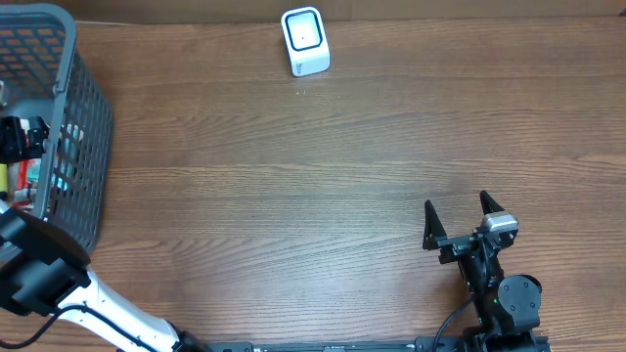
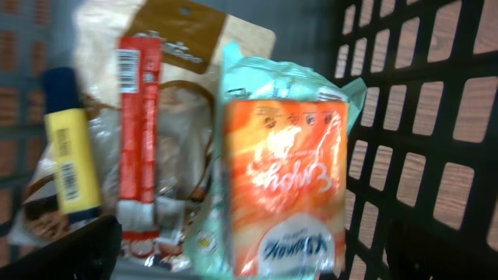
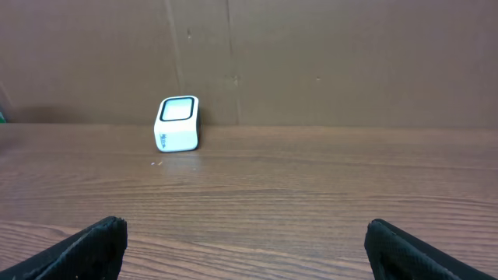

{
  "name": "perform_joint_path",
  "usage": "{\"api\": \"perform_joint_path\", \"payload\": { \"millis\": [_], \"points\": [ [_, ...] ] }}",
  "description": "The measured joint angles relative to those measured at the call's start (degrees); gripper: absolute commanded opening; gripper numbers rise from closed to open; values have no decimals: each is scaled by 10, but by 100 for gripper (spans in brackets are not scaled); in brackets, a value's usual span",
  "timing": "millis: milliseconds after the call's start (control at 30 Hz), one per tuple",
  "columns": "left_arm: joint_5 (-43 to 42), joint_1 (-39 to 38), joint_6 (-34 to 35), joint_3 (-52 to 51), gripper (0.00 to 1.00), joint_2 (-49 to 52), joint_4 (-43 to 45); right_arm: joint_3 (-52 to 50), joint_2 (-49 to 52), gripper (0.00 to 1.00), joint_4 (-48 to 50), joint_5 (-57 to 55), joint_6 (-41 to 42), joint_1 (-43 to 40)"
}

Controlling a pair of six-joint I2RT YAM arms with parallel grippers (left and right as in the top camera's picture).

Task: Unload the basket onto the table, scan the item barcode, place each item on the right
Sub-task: 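Lower the left gripper into the basket and grasp a teal-orange snack pack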

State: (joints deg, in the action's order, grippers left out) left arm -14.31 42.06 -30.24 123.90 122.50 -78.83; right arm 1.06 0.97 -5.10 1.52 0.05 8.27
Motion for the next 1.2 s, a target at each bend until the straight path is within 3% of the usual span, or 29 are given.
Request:
{"api": "perform_joint_path", "payload": {
  "millis": [400,900,1000,1100,1200],
  "points": [
    [4,-28,-17,-12,100,18,9,0,0,100,0,0,0,0],
    [50,-28,-15,-140,100,23,110,0,0,100,0,0,0,0],
    [52,-28,-13,-152,89,23,122,0,0,100,0,0,0,0],
    [55,-28,-10,-160,62,23,129,0,0,100,0,0,0,0],
    [56,-29,-12,-160,45,22,133,0,0,100,0,0,0,0]
  ]
}}
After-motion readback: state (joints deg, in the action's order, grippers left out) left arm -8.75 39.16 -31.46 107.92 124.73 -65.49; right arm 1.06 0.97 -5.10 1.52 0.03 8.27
